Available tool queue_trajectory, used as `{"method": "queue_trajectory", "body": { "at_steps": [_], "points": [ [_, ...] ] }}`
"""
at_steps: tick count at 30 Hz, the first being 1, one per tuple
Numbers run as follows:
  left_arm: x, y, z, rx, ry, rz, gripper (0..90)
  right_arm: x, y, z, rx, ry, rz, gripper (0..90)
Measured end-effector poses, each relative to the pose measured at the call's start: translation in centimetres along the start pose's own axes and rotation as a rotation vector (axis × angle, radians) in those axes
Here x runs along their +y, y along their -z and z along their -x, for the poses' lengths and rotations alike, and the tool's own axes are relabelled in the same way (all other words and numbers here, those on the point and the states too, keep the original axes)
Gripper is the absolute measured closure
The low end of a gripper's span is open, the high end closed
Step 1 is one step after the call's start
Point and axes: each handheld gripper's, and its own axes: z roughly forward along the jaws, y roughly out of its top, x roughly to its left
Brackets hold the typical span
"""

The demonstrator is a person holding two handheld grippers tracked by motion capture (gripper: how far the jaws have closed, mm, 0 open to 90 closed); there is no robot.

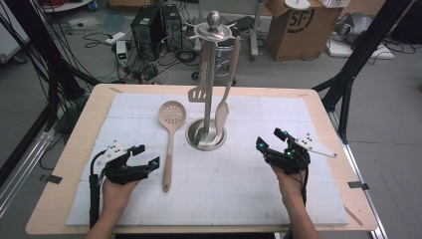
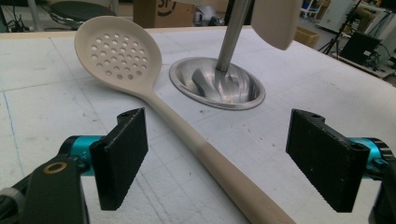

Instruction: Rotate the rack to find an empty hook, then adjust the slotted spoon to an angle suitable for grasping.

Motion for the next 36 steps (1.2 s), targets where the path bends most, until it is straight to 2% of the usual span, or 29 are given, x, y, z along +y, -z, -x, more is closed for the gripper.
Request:
{"method": "queue_trajectory", "body": {
  "at_steps": [4, 9, 15, 19, 25, 27, 29, 31, 32, 36],
  "points": [
    [0.0, 0.0, -0.1, 0.000, -0.004, 0.002, 21.3, -1.0, 1.1, 0.3, -0.015, 0.008, -0.024, 18.8],
    [0.1, 0.0, 0.0, -0.001, -0.009, 0.014, 21.3, -1.6, 1.7, 0.5, -0.016, -0.011, -0.014, 18.7],
    [0.5, -0.2, 0.2, -0.020, -0.025, 0.021, 21.3, -2.1, 1.6, 0.8, -0.023, -0.008, -0.026, 18.7],
    [0.5, -0.3, 0.4, -0.024, -0.039, 0.013, 21.3, -2.3, 1.7, 1.0, -0.030, -0.028, -0.024, 18.7],
    [0.6, -0.5, 0.5, -0.031, -0.029, 0.019, 21.3, -2.5, 1.8, 1.1, -0.027, -0.035, -0.021, 18.7],
    [1.0, -0.7, 0.4, -0.063, -0.030, 0.012, 20.6, -2.4, 1.9, 1.1, -0.027, -0.041, -0.018, 18.7],
    [1.7, -0.8, 0.4, -0.099, -0.014, 0.009, 20.7, -2.4, 2.0, 1.2, -0.030, -0.037, -0.016, 18.7],
    [2.4, -0.9, 0.3, -0.144, -0.001, -0.004, 25.6, -2.5, 2.0, 1.2, -0.028, -0.034, -0.017, 18.7],
    [2.6, -1.0, 0.2, -0.164, 0.000, -0.026, 27.8, -2.5, 2.0, 1.1, -0.028, -0.033, -0.021, 18.7],
    [2.6, -1.7, 0.2, -0.211, 0.030, -0.057, 30.3, -2.6, 1.5, 0.8, -0.023, -0.016, -0.039, 18.7]
  ]
}}
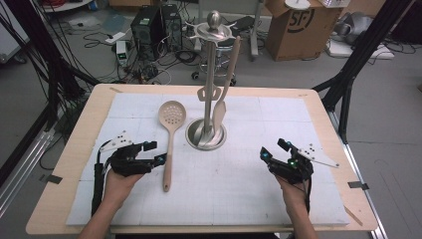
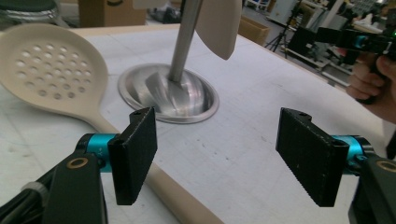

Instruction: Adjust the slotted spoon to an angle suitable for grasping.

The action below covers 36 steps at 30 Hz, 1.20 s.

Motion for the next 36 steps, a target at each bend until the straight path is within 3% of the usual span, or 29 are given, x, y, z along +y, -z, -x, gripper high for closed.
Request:
{"method": "queue_trajectory", "body": {
  "at_steps": [2, 4, 7, 8, 10, 14, 18, 25, 27, 28, 29, 32, 34, 35, 36],
  "points": [
    [-0.1, -0.3, 0.0, -0.008, -0.010, -0.020, 32.4, -0.1, -0.2, -0.2, 0.003, 0.010, -0.008, 18.7],
    [0.1, -0.7, -0.1, -0.029, -0.030, -0.040, 44.9, -0.1, -0.2, -0.4, 0.006, 0.012, -0.014, 18.7],
    [0.6, -1.6, -0.3, -0.021, 0.002, -0.069, 54.8, -0.1, -0.3, -0.4, 0.003, 0.002, -0.019, 18.7],
    [0.7, -1.7, -0.5, -0.004, 0.021, -0.064, 67.2, -0.1, -0.3, -0.4, 0.003, -0.002, -0.018, 18.7],
    [0.8, -2.1, -0.9, -0.017, 0.057, -0.053, 73.1, -0.1, -0.3, -0.3, 0.002, -0.002, -0.015, 18.8],
    [0.7, -2.9, -1.6, -0.035, 0.073, -0.068, 82.7, -0.1, -0.3, -0.3, 0.001, -0.004, -0.016, 18.8],
    [0.7, -3.4, -2.6, -0.077, 0.125, -0.058, 87.9, -0.1, -0.4, -0.4, 0.003, 0.001, -0.019, 18.8],
    [2.1, -5.1, -3.2, -0.037, 0.072, -0.119, 89.8, -0.1, -0.3, -0.3, -0.012, -0.008, -0.008, 18.8],
    [2.3, -5.3, -3.4, -0.047, 0.113, -0.105, 89.8, -0.1, -0.2, -0.3, -0.019, -0.010, -0.004, 18.8],
    [2.3, -5.5, -3.6, -0.042, 0.118, -0.126, 89.8, -0.1, -0.2, -0.2, -0.023, -0.011, -0.001, 18.8],
    [2.3, -5.7, -3.7, -0.020, 0.113, -0.150, 89.8, -0.1, -0.2, -0.2, -0.023, -0.012, 0.000, 18.9],
    [2.7, -6.6, -3.9, -0.014, 0.107, -0.180, 89.8, -0.2, -0.2, -0.1, -0.027, -0.020, -0.001, 18.9],
    [3.0, -7.1, -4.1, -0.027, 0.115, -0.178, 89.9, -0.2, -0.2, -0.2, -0.026, -0.019, -0.005, 18.9],
    [3.3, -7.4, -4.3, -0.033, 0.121, -0.200, 89.8, -0.2, -0.2, -0.2, -0.025, -0.016, -0.002, 18.9],
    [3.6, -7.7, -4.4, -0.009, 0.100, -0.215, 89.8, -0.1, -0.2, -0.3, -0.026, -0.017, -0.001, 18.9]
  ]
}}
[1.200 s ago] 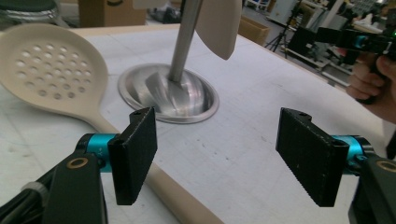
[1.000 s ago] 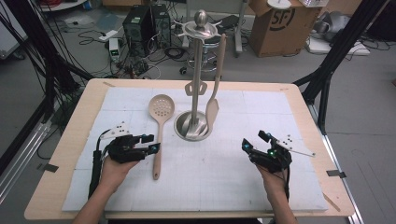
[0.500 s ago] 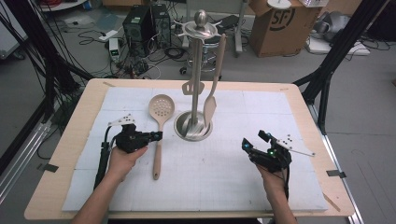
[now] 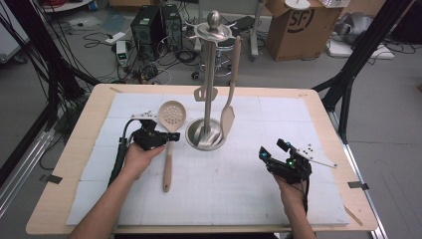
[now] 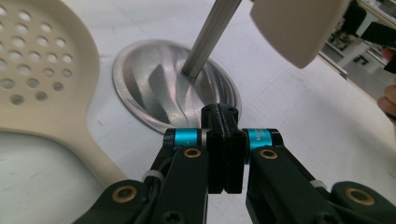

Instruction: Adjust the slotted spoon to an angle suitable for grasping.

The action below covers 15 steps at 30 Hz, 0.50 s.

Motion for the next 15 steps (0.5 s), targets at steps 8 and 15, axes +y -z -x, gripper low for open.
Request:
{"method": "queue_trajectory", "body": {
  "at_steps": [8, 15],
  "points": [
    [1.9, -1.2, -1.3, 0.008, 0.028, -0.023, 89.8, 0.0, 0.1, 0.2, -0.002, -0.007, 0.007, 18.9],
    [0.9, -2.7, -2.9, 0.019, 0.054, -0.075, 89.8, 0.4, 0.7, -0.1, -0.015, -0.005, 0.061, 18.9]
  ]
}}
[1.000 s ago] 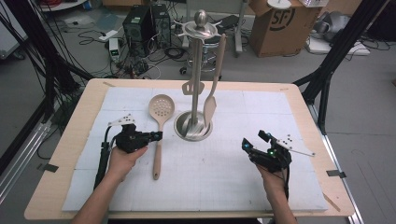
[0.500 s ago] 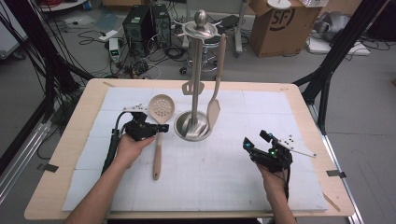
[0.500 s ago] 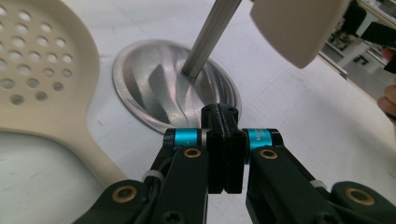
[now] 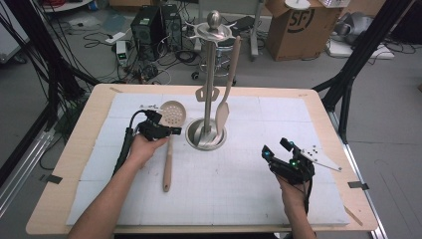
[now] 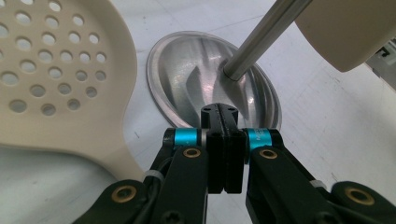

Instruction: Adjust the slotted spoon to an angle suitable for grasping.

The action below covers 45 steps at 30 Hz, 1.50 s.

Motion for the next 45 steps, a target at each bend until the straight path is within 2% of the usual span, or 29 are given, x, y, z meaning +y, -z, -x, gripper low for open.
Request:
{"method": "queue_trajectory", "body": {
  "at_steps": [2, 4, 6, 10, 12, 18, 21, 22, 26, 34, 37, 44, 45],
  "points": [
    [-0.3, -0.5, -0.2, 0.001, -0.004, -0.020, 89.8, 0.0, 0.0, 0.0, 0.000, -0.003, -0.006, 18.9],
    [-0.5, -0.9, -0.3, 0.020, -0.018, -0.048, 89.8, 0.0, 0.0, -0.1, -0.003, 0.001, -0.002, 18.9],
    [-0.6, -0.9, -0.5, 0.023, -0.014, -0.063, 89.7, 0.0, 0.1, -0.1, -0.006, 0.005, 0.003, 18.9],
    [-0.9, -1.2, -0.8, 0.064, -0.033, -0.112, 89.8, 0.0, 0.2, -0.2, -0.014, 0.010, 0.011, 18.9],
    [-1.0, -1.3, -0.8, 0.072, -0.050, -0.123, 89.9, -0.1, 0.2, -0.2, -0.014, 0.008, 0.008, 18.9],
    [-1.0, -0.9, -0.4, 0.141, -0.092, -0.161, 89.8, -0.1, 0.3, 0.0, -0.016, 0.002, 0.011, 19.0],
    [-1.5, -0.2, -0.7, 0.134, -0.058, -0.136, 89.9, -0.1, 0.5, 0.2, -0.021, -0.001, 0.013, 19.0],
    [-1.7, 0.1, -0.8, 0.133, -0.062, -0.134, 89.9, -0.1, 0.6, 0.2, -0.020, -0.007, 0.014, 19.0],
    [-2.6, 1.3, -1.2, 0.118, -0.034, -0.105, 90.0, -0.1, 0.7, 0.2, -0.023, -0.006, 0.015, 19.0],
    [-4.5, 4.0, -1.7, 0.124, -0.032, -0.085, 89.9, -0.2, 0.6, 0.1, -0.019, -0.005, 0.008, 19.0],
    [-5.4, 5.2, -1.9, 0.116, -0.016, -0.069, 89.9, -0.2, 0.6, 0.0, -0.021, -0.003, 0.007, 19.0],
    [-7.0, 7.7, -2.0, 0.133, -0.026, -0.081, 89.9, -0.3, 0.3, -0.1, -0.017, 0.001, 0.003, 19.0],
    [-7.3, 8.0, -2.0, 0.131, -0.017, -0.074, 89.9, -0.3, 0.3, -0.2, -0.013, -0.005, -0.001, 19.0]
  ]
}}
